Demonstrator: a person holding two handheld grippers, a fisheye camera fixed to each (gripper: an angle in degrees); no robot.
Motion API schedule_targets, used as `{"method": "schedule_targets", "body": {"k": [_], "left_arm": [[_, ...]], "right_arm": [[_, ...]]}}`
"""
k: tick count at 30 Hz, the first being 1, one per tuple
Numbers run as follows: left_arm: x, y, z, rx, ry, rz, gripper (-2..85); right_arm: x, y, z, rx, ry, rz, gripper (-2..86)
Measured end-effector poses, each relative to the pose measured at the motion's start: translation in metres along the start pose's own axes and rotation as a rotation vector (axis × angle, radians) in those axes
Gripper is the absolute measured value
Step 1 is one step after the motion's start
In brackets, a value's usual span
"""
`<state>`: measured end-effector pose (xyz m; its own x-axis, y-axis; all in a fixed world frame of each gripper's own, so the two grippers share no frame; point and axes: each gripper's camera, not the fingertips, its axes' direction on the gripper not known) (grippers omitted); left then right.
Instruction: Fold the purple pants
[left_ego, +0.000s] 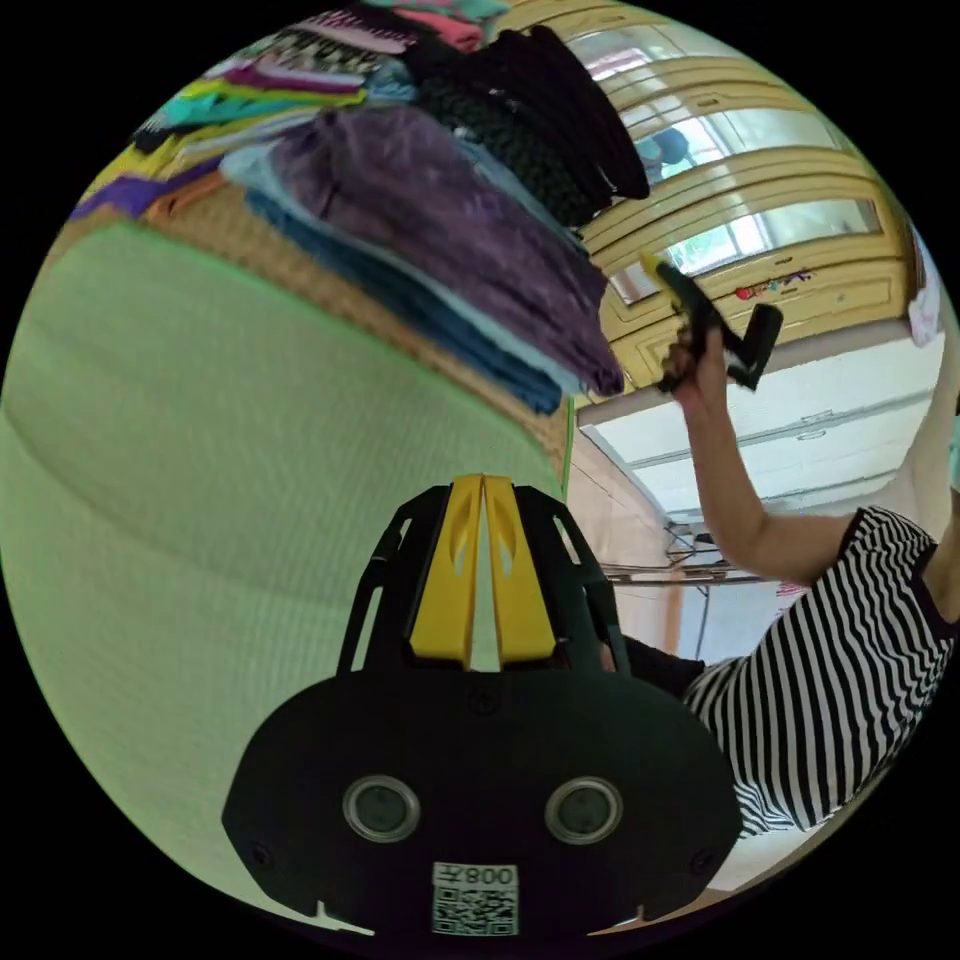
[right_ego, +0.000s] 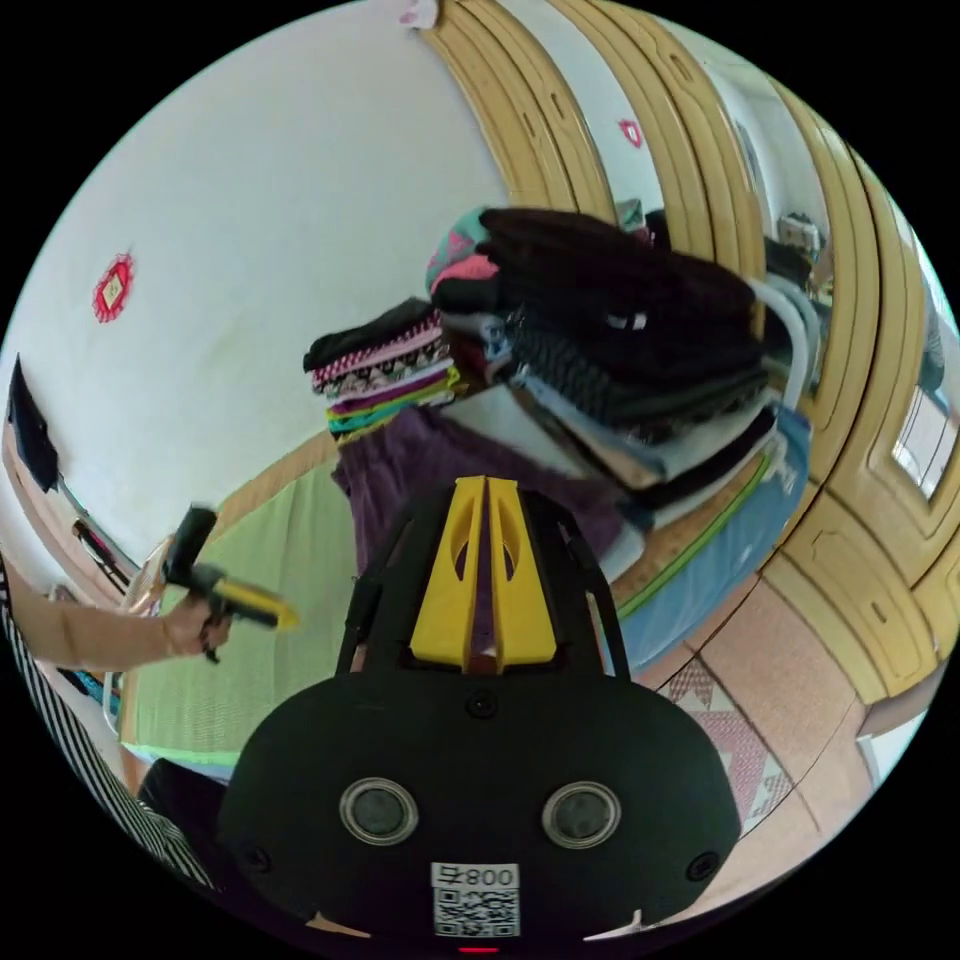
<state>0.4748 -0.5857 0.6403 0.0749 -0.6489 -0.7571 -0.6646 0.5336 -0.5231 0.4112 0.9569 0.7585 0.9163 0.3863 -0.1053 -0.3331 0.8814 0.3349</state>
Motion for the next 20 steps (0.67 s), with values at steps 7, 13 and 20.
{"method": "schedule_targets", "body": {"k": [7,13,20], "left_arm": [[-0.049,0.104,0.013,0.035,0.148,-0.185,0.1],[-0.078,0.157,0.023,0.029,0.205,-0.180,0.0],[-0.122,0.234,0.036,0.029,0.249,-0.235,0.0]], "right_arm": [[0.040,-0.163,0.030,0.066,0.160,-0.098,10.2],[0.060,-0.274,0.091,-0.026,0.265,-0.122,10.9],[0.087,-0.325,0.141,-0.063,0.463,-0.188,8.8]]}}
